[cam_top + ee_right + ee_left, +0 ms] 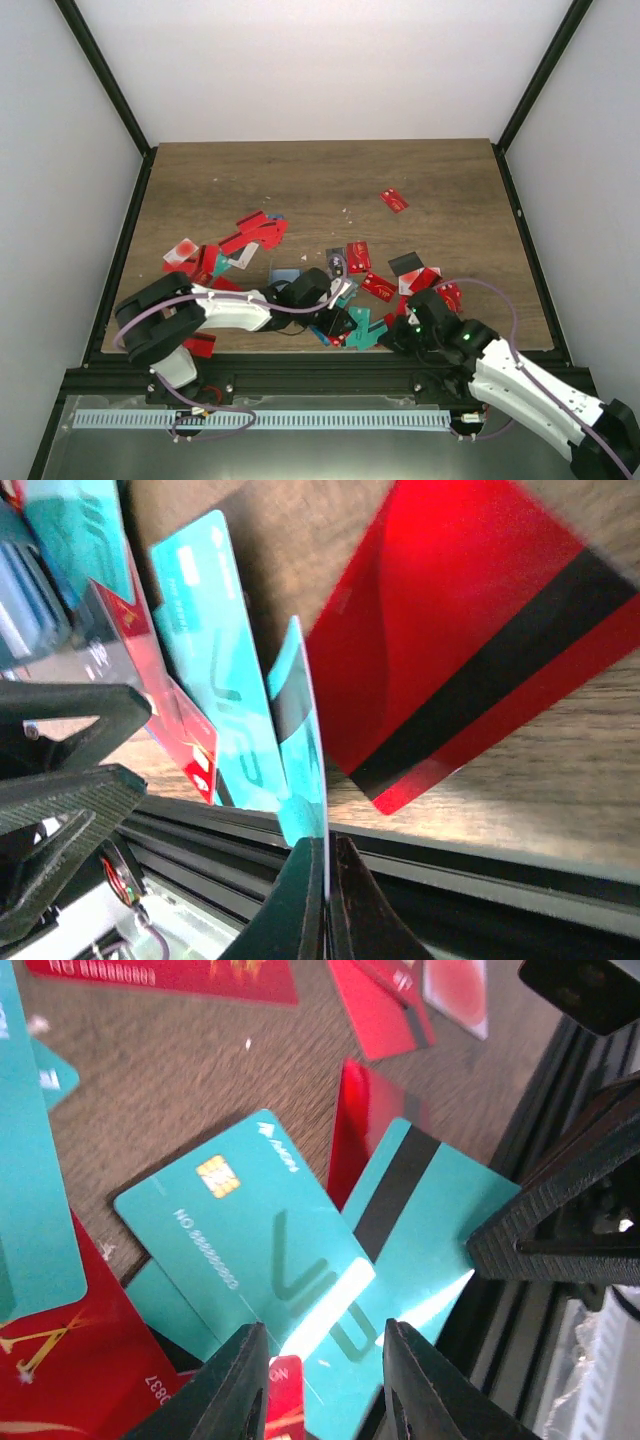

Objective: Put the credit cards into the card holder

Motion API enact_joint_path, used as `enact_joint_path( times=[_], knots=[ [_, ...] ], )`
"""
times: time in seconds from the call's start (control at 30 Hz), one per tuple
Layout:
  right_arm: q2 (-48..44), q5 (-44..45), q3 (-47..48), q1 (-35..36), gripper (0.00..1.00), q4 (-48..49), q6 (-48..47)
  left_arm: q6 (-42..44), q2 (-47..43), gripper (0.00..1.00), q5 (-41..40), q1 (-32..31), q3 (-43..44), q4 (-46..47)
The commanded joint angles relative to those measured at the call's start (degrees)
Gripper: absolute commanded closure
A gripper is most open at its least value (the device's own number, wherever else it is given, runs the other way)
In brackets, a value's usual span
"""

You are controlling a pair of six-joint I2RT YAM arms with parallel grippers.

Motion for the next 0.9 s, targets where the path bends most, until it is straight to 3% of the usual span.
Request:
enact_joint_path(
  times=[0.0,0.3,0.47,0.67,0.77,0.87],
  knots=[
    [-0.6,10.3,9.1,-0.2,0.99,-14.7,-1.3,-0.9,-5.7,0.66,-3.2,0.5,1.9,-3.1],
    [8.0,22.3,24.1,-0.2,0.99,-17.7,-8.5,3.0,-17.6,0.65,-10.5,4.7,4.4,-12.6],
    [12.3,27.4,32.5,-1.5,0.99,-14.4,-16.4,6.1,-23.5,0.57,-12.2,10.1,4.8,-14.7],
    [16.2,16.6,35.2,-8.9,0.99,1.3,-29.6,8.9,-28.9,0.45,-10.7,18.3,4.4,-15.6],
    [18.1,9.2,34.1,-10.2,0.99,10.4,-35.3,9.0,-30.5,0.37,-8.7,23.3,5.6,-19.7],
    [20.6,0.8,32.4,-10.2,0.99,18.9,-39.7,9.9,-31.1,0.37,-6.2,27.7,8.7,-26.0]
  ],
)
